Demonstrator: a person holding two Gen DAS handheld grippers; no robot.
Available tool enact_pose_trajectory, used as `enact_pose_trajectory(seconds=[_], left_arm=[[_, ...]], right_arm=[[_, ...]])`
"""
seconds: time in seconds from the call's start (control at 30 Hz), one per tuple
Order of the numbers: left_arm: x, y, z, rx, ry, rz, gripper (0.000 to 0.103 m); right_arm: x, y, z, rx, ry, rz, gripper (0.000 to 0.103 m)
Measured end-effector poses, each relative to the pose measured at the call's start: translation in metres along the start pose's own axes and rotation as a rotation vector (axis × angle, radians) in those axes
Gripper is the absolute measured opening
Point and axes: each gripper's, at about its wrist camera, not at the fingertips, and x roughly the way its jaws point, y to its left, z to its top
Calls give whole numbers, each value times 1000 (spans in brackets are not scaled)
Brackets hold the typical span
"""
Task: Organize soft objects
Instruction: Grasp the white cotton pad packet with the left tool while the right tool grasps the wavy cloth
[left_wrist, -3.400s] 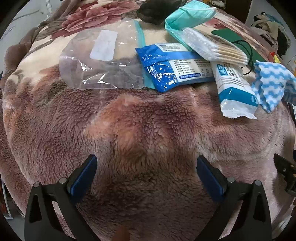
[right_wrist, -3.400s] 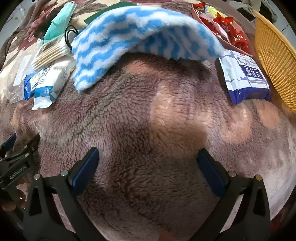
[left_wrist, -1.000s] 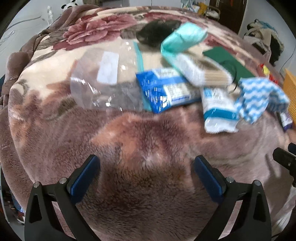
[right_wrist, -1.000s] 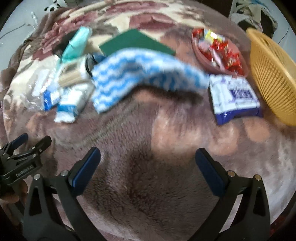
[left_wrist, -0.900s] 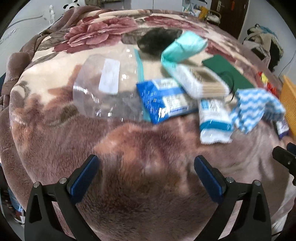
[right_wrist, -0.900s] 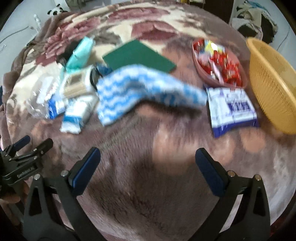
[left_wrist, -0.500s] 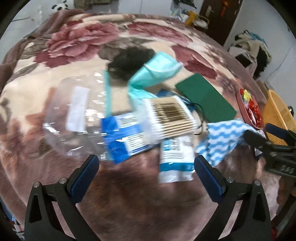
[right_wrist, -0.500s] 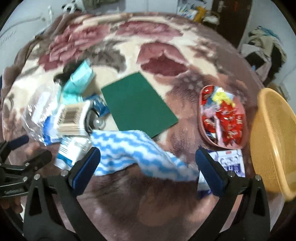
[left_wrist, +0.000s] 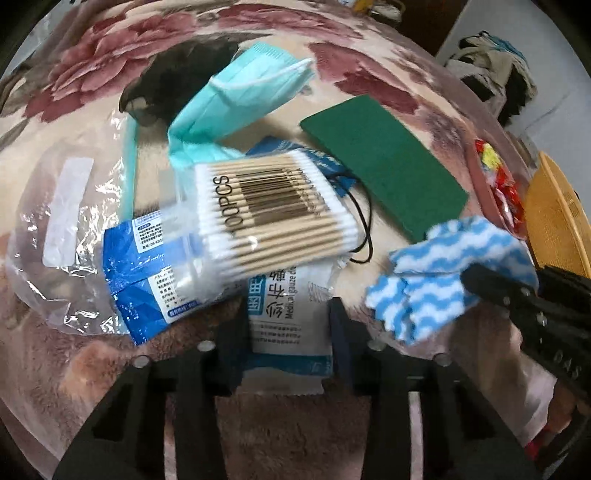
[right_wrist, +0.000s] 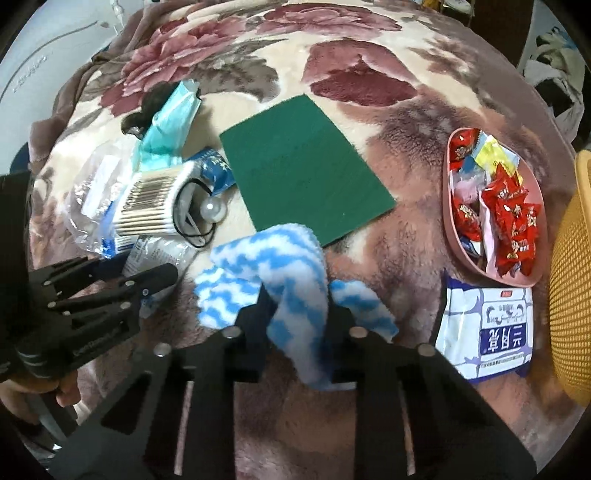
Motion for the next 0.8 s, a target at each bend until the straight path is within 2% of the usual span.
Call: enact_pose_trajectory(seconds=[0.2, 0.4, 0.57, 0.8], left_arm=[[-30, 3, -10, -2, -19, -27, 38], [-77, -3, -19, 21, -95, -43, 38], [-108, -3, -26, 26, -142, -39, 38], [-118, -4, -32, 18, -155, -25, 38]], right_arm=[[-36, 9, -3, 4, -87, 26, 18], [-68, 19, -3, 7, -157, 27, 18], [-81, 26, -9, -3, -174, 28, 18], [-92, 28, -20, 9, -186, 35, 18]])
